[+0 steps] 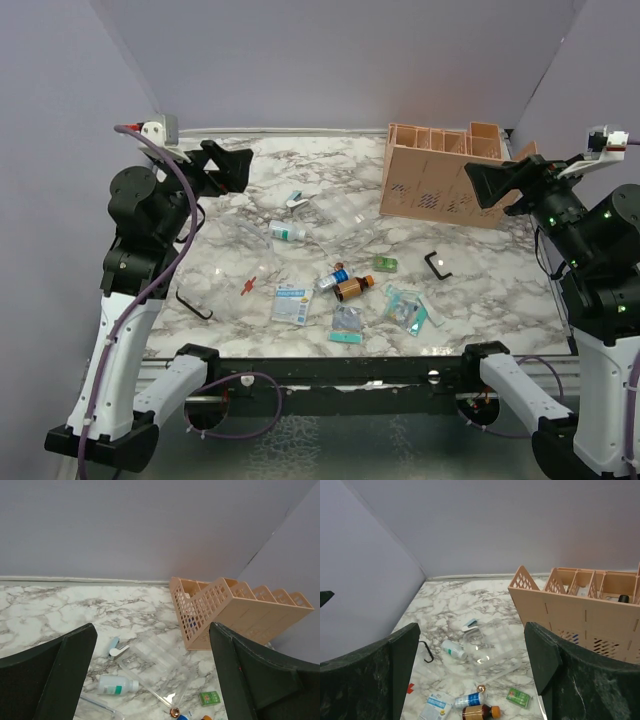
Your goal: Organize the medicine kit
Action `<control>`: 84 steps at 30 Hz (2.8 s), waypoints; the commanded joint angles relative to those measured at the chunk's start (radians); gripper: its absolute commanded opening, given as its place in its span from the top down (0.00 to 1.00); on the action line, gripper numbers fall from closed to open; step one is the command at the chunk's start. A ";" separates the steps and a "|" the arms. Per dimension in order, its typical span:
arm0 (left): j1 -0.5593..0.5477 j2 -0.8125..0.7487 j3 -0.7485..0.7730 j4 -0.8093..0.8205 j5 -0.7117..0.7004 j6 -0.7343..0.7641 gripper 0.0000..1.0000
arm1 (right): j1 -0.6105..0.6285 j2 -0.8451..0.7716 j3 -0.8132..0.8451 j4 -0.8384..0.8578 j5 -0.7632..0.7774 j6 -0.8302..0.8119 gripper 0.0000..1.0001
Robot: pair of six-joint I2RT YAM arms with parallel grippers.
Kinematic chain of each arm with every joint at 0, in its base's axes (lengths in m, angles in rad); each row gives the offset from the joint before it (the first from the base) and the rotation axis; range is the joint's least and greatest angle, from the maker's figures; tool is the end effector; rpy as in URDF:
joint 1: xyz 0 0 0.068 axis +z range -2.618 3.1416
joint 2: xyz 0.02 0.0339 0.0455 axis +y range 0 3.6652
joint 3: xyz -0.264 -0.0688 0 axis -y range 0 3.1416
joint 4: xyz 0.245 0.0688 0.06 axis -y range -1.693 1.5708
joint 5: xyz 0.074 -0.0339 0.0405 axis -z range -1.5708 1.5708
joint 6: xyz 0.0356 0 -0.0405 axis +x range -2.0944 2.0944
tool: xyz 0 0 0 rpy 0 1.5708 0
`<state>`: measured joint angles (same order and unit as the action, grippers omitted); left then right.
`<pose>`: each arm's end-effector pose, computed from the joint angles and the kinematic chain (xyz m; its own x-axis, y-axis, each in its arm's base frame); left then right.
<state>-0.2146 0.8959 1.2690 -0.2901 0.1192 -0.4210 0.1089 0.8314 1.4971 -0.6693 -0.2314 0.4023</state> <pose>0.1655 -0.0404 0.4739 -0.0598 -0.4023 -0.9136 0.3318 0.8552 -0.3983 0.1049 0.0197 0.5067 -0.1340 0.3687 -0.9198 -0.3057 0.8675 0.3923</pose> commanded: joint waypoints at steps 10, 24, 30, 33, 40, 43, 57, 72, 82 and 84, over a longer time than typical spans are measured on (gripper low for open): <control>-0.065 0.007 -0.162 0.207 0.227 -0.045 0.01 | -0.013 0.011 -0.073 0.020 -0.123 0.018 0.13; -0.083 0.134 -0.341 0.541 0.269 -0.307 0.01 | -0.013 0.058 -0.227 -0.063 -0.052 0.005 0.24; -0.121 0.210 -0.350 0.477 0.229 -0.261 0.08 | -0.009 0.085 -0.336 -0.057 -0.197 0.068 0.26; -0.179 0.249 -0.345 0.434 0.189 -0.215 0.12 | 0.005 0.097 -0.371 -0.067 -0.218 0.083 0.27; -0.315 0.308 -0.296 0.235 0.050 -0.140 0.19 | 0.015 0.098 -0.529 -0.028 -0.234 0.284 0.29; -0.333 0.311 -0.291 0.159 0.048 -0.143 0.21 | 0.025 0.109 -0.629 0.009 -0.225 0.395 0.31; -0.399 0.203 -0.404 0.103 0.134 -0.077 0.21 | 0.501 0.303 -0.785 0.136 0.147 0.885 0.36; -0.401 0.125 -0.418 0.034 0.101 -0.078 0.17 | 0.621 0.631 -0.632 0.184 0.306 1.059 0.31; -0.401 0.121 -0.418 -0.001 0.087 -0.070 0.17 | 0.631 0.700 -0.633 0.110 0.330 1.143 0.36; -0.401 0.125 -0.418 -0.004 0.089 -0.070 0.17 | 0.632 0.711 -0.634 0.112 0.332 1.143 0.37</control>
<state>-0.6109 1.0302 0.8490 -0.2756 0.2218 -0.5045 0.7338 1.5192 0.8684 -0.5316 0.0551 1.5036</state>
